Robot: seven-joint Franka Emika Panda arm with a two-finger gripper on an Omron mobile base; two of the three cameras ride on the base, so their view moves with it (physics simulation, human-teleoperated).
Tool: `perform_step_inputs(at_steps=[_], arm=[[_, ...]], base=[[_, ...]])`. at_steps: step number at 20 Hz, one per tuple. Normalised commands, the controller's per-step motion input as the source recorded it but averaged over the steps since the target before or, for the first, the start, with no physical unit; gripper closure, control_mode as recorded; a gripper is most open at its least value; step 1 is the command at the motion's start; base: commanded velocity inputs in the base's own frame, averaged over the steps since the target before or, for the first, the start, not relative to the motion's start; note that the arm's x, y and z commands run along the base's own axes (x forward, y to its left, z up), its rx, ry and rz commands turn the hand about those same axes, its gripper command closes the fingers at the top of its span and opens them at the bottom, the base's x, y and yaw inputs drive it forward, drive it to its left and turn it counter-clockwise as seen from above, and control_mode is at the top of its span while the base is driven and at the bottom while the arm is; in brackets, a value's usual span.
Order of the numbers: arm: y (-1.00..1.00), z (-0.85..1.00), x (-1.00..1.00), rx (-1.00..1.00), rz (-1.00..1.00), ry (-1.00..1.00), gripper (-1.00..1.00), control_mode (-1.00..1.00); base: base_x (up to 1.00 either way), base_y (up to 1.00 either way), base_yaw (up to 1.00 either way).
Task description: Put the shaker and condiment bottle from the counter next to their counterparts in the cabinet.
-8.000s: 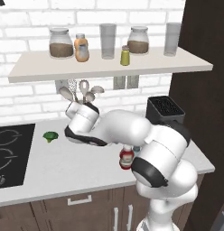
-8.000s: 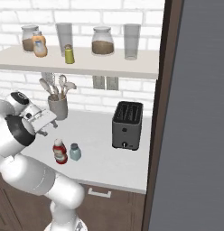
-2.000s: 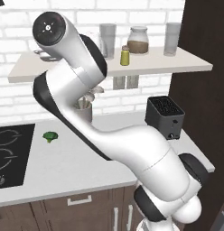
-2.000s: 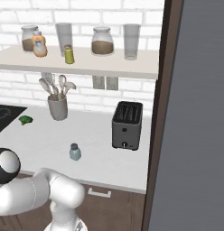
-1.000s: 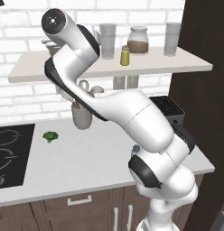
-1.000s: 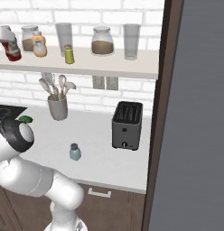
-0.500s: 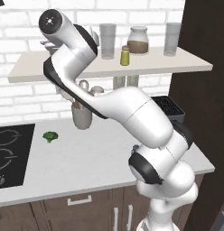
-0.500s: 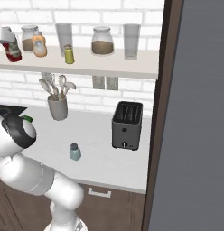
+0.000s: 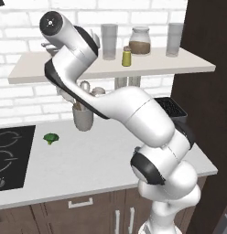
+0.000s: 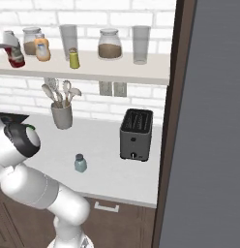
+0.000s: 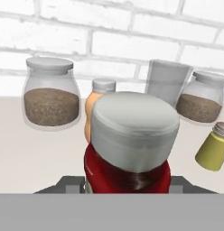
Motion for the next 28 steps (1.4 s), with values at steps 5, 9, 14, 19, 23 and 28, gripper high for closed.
perform_step_inputs(at_steps=[5, 9, 14, 19, 23, 28], arm=[[0.0, -0.14, 0.31, 0.0, 0.0, 0.0, 1.0, -1.0], [0.0, 0.0, 0.38, 0.0, 0.0, 0.0, 1.0, -1.0], [0.06, 0.0, 0.24, 0.0, 0.0, 0.0, 1.0, -1.0], [0.07, 0.0, 0.14, 0.0, 0.0, 0.0, 1.0, -1.0], [0.01, -0.04, 0.24, 0.0, 0.0, 0.0, 1.0, -1.0], [0.0, 0.0, 0.24, 0.0, 0.0, 0.0, 1.0, -1.0]], base=[[0.0, 0.0, 0.0], [0.0, 0.0, 0.0], [0.0, 0.0, 0.0], [0.0, 0.0, 0.0], [0.0, 0.0, 0.0], [0.0, 0.0, 0.0]])
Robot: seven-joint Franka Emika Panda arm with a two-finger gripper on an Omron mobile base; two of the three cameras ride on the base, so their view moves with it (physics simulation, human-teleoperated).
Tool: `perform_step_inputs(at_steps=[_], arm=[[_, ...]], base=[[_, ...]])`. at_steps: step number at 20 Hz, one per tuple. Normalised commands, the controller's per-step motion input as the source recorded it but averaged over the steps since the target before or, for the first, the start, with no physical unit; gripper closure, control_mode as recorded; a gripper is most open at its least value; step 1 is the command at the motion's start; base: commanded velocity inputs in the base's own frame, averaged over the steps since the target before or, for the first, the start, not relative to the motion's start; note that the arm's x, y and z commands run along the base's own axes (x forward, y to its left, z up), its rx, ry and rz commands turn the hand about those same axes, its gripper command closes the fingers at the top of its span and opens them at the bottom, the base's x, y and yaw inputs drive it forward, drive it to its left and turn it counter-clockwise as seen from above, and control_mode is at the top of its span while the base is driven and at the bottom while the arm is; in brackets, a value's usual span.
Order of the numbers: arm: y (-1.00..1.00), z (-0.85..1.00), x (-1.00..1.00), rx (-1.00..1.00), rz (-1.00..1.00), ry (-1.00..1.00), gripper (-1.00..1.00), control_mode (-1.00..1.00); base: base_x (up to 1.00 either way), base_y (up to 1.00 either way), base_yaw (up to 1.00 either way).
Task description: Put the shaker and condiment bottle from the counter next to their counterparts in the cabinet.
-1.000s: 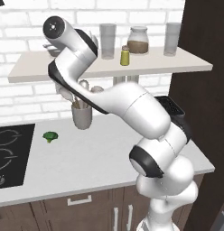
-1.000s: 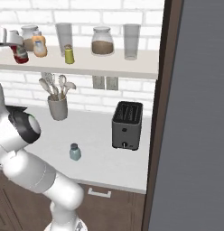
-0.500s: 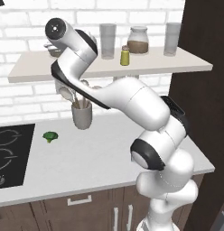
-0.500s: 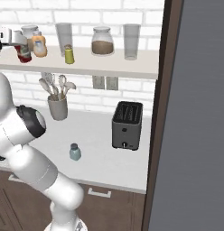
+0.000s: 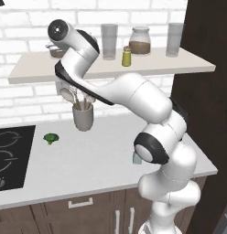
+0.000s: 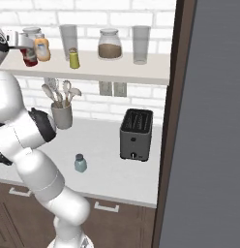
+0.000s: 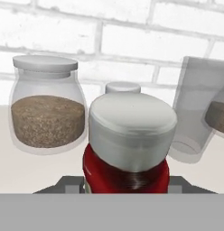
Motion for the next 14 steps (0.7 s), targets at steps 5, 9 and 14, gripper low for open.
perform_step_inputs(at_steps=[5, 9, 14], arm=[[0.03, -0.01, 0.17, 0.0, 0.0, 0.0, -1.0, -1.0], [0.03, -0.05, 0.11, 0.0, 0.0, 0.0, -1.0, -1.0], [0.0, -0.04, 0.05, 0.0, 0.0, 0.0, -1.0, -1.0]], base=[[0.0, 0.0, 0.0], [0.0, 0.0, 0.0], [0.0, 0.0, 0.0]])
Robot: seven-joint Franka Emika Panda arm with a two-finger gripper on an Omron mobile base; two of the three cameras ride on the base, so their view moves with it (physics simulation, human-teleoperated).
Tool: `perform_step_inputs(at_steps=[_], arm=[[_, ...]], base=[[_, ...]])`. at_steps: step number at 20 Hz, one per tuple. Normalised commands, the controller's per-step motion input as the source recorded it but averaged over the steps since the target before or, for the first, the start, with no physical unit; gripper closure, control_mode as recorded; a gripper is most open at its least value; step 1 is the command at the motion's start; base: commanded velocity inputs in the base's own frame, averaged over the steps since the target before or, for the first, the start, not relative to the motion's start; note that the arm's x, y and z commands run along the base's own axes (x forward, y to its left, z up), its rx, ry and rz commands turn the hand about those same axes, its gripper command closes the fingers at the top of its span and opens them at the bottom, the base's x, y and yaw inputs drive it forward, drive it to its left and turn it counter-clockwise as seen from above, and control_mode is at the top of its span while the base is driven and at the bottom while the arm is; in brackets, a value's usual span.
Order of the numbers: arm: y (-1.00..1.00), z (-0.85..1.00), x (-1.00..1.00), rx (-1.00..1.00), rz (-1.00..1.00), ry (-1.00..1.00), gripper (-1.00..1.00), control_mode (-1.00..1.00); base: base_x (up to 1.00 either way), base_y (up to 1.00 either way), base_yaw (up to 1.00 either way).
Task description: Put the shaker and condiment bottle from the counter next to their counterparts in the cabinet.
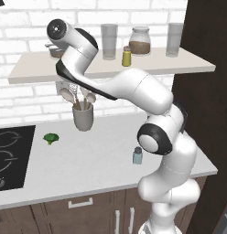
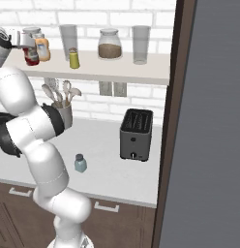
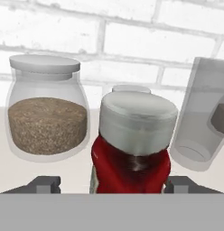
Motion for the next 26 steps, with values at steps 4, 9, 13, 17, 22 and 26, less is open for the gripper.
perform_step_inputs(at_steps=[4, 9, 13, 17, 22, 26], arm=[[0.0, 0.0, 0.03, 0.0, 0.0, 0.0, -1.0, -1.0], [0.0, 0.0, -0.05, 0.01, 0.0, 0.0, -1.0, -1.0], [0.0, 0.0, -0.43, 0.0, 0.0, 0.0, -1.0, -1.0], [-0.22, 0.0, -0.39, 0.0, 0.0, 0.0, -1.0, -1.0], [-0.49, -0.15, -0.53, -0.04, 0.0, 0.0, -1.0, -1.0], [-0.61, -0.26, -0.77, -0.15, 0.0, 0.0, -1.0, -1.0]], base=[[0.0, 0.0, 0.0], [0.0, 0.0, 0.0], [0.0, 0.0, 0.0], [0.0, 0.0, 0.0], [0.0, 0.0, 0.0], [0.0, 0.0, 0.0]])
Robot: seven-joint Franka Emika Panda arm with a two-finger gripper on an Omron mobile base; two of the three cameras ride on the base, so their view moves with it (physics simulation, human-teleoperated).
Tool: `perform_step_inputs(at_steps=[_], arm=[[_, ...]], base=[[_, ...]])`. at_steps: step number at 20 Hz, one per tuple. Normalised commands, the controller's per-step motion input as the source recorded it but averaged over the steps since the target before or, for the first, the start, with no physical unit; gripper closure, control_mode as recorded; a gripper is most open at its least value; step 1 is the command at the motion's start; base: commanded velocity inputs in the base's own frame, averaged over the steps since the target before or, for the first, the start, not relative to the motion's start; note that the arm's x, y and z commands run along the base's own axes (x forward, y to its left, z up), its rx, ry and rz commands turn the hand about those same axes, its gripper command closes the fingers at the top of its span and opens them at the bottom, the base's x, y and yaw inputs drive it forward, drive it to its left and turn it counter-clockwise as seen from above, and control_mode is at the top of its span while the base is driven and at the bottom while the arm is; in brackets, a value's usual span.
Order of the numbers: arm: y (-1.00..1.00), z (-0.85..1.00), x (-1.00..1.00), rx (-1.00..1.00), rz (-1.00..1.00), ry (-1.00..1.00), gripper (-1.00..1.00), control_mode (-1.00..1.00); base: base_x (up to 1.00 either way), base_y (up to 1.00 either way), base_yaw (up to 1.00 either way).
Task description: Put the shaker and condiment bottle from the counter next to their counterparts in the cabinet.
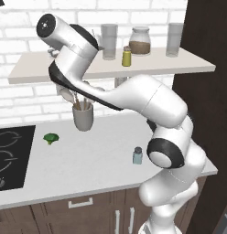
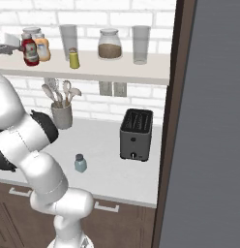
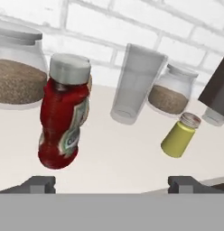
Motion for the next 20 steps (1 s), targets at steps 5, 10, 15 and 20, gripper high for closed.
perform_step_inputs(at_steps=[5, 10, 15, 20], arm=[[-0.72, -0.3, -0.93, -0.16, -0.04, -0.01, -1.0, -1.0], [-0.76, -0.43, -0.86, -0.22, -0.17, -0.04, -1.0, -1.0], [-0.81, -0.5, -0.51, -0.07, -0.27, -0.21, -1.0, -1.0], [-0.82, -0.51, -0.38, 0.09, -0.26, -0.31, -1.0, -1.0]], base=[[0.0, 0.0, 0.0], [0.0, 0.0, 0.0], [0.0, 0.0, 0.0], [0.0, 0.0, 0.0]])
